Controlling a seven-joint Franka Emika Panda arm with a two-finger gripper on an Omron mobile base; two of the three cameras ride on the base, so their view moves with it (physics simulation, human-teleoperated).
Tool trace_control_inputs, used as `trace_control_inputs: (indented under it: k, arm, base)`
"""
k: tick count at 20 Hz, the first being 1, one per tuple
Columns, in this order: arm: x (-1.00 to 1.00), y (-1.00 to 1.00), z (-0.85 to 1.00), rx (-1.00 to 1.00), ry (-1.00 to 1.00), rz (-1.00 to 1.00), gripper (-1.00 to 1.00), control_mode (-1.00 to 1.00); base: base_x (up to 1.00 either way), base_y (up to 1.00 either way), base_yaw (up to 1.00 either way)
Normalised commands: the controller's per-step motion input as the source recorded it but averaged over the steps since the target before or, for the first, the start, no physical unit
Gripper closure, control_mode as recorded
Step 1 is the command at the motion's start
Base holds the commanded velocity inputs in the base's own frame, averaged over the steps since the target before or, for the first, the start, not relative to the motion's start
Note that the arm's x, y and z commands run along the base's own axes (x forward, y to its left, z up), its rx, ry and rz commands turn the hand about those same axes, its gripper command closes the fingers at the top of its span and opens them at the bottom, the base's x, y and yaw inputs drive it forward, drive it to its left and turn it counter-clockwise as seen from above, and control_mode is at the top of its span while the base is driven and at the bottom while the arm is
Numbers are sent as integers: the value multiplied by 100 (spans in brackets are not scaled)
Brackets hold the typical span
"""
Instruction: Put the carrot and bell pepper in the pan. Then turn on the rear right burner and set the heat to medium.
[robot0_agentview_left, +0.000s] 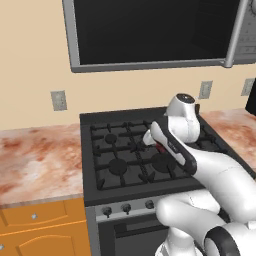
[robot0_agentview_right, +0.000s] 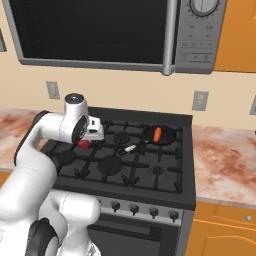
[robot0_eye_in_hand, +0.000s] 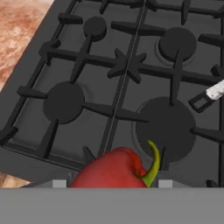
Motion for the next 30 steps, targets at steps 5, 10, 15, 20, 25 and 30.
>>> trace_control_inputs:
  k: [5, 10, 15, 20, 25, 30]
  arm:
    - [25, -85, 5, 0, 10, -17, 100, -100]
    - [41, -83, 0, 0, 6, -16, 100, -100]
    - [43, -66, -1, 0, 1, -10, 100, -100]
    - [34, -51, -1, 0, 0, -3, 100, -100]
    - [41, -36, 0, 0, 0, 0, 100, -100]
    - [34, -27, -5, 0, 0, 0, 100, -100]
  base:
    - [0, 0, 0]
    - [0, 0, 0]
    - [0, 0, 0]
    - [0, 0, 0]
    - [0, 0, 0]
    - [0, 0, 0]
